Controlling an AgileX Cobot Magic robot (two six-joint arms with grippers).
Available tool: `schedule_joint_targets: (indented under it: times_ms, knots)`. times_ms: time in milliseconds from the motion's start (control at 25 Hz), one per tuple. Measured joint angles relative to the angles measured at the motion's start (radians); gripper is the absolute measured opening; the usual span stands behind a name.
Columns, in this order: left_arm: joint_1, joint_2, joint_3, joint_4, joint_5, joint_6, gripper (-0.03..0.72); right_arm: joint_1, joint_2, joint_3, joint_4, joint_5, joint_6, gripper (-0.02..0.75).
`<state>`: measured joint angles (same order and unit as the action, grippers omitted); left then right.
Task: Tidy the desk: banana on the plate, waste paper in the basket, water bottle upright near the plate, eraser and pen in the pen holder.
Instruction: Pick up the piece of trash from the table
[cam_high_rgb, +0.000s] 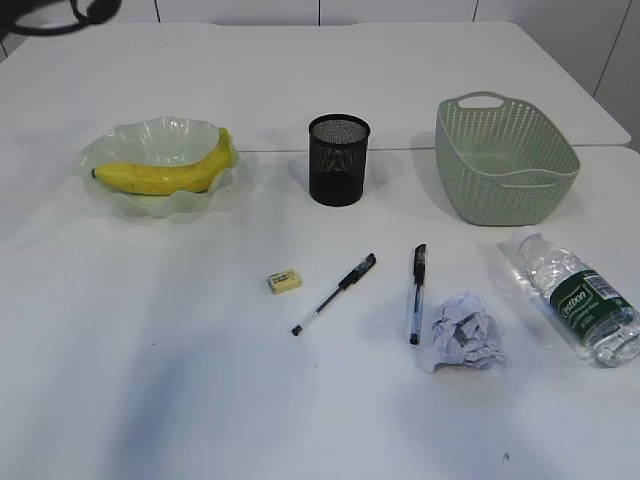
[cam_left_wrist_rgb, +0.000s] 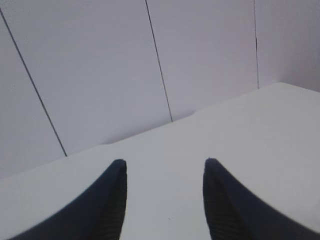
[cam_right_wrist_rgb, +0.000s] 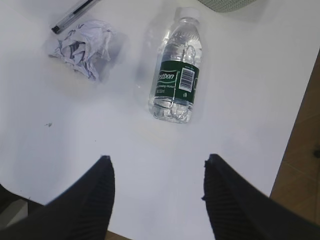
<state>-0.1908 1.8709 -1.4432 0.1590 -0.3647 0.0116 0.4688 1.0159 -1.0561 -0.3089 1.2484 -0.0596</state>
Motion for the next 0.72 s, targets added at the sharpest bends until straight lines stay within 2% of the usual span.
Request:
schedule_joint_targets:
  times_ms: [160, 480, 720]
  knots:
    - [0.048, -0.117, 0.000, 0.000, 0.090, 0.015, 0.345, 0.000, 0.000, 0.000, 0.000, 0.000, 0.000, 0.430]
    - [0.246, -0.289, 0.002, 0.000, 0.246, 0.018, 0.345, 0.000, 0.000, 0.000, 0.028, 0.000, 0.000, 0.430]
    - [0.341, -0.404, 0.002, -0.002, 0.365, 0.018, 0.335, 0.000, 0.000, 0.000, 0.065, -0.002, 0.002, 0.430]
